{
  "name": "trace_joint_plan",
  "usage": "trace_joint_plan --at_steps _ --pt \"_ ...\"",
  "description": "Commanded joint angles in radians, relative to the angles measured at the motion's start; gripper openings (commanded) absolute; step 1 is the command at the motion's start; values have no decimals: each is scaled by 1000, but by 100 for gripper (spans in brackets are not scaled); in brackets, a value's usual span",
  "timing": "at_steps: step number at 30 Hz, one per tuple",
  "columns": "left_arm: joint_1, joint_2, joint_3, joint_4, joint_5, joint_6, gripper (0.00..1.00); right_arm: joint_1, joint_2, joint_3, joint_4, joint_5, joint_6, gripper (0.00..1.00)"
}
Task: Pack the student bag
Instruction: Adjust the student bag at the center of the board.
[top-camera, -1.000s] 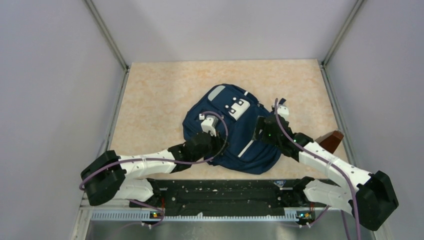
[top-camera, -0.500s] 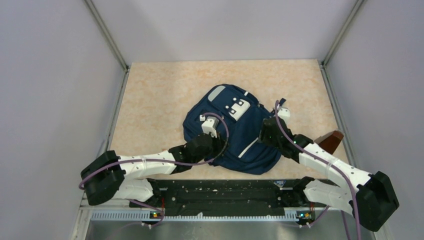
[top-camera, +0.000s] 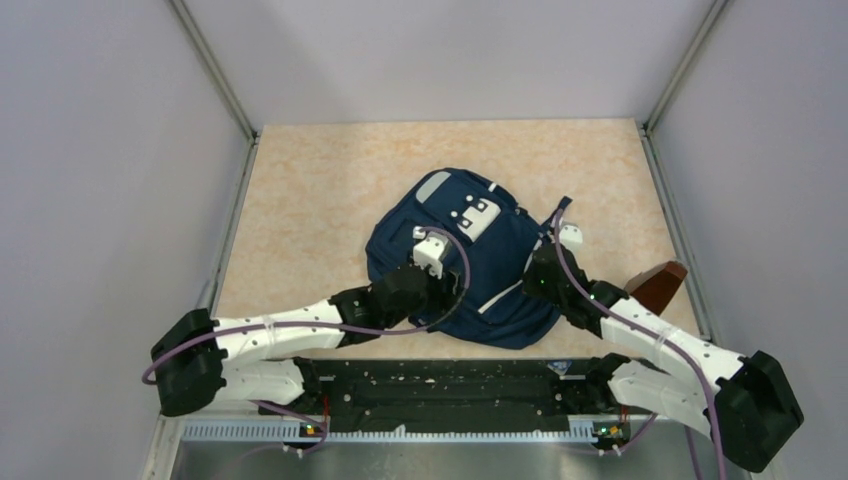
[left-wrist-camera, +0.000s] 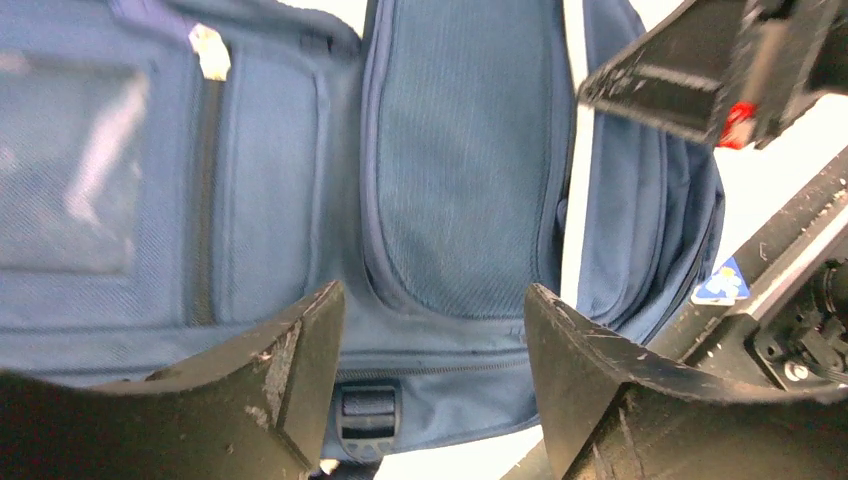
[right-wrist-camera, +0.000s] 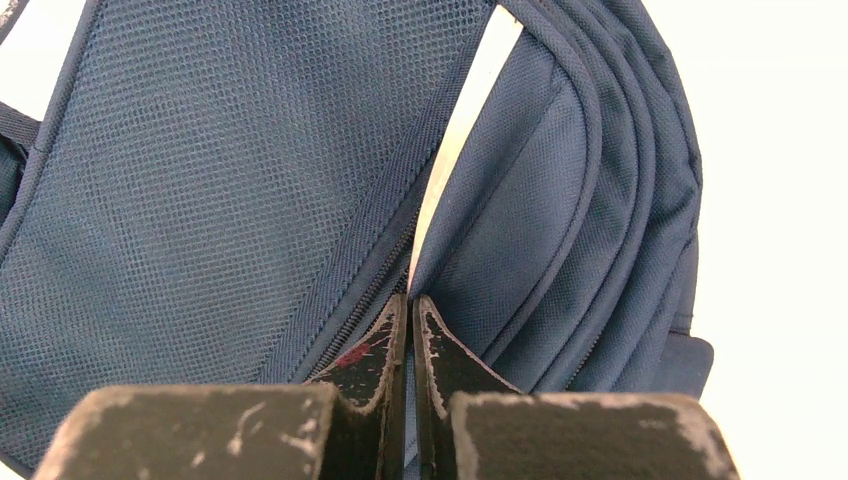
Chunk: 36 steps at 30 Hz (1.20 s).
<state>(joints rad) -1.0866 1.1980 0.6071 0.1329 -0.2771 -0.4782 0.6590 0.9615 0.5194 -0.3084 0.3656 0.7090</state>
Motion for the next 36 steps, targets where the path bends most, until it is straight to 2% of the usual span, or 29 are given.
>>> trace_joint_plan --at_steps 1,4,8,17,25,28,32,36 --pt "-20 -45 121 -28 -83 254 71 6 -12 -72 -5 32 -1 0" --pt "-19 17 150 59 31 338 74 5 -19 -106 9 39 15 0" --pt "-20 189 232 114 149 398 75 5 -49 -144 37 40 25 0" --pt "-19 423 316 275 200 512 81 5 -129 -183 34 38 31 0" --pt "-19 538 358 320 88 511 87 5 -141 -194 50 23 28 0" --pt "-20 562 369 316 48 510 88 5 -144 -195 53 16 24 0" --pt "-20 589 377 299 -72 503 87 5 -153 -199 59 13 21 0" --pt "-21 616 395 255 -161 520 83 5 -159 -204 64 14 21 0"
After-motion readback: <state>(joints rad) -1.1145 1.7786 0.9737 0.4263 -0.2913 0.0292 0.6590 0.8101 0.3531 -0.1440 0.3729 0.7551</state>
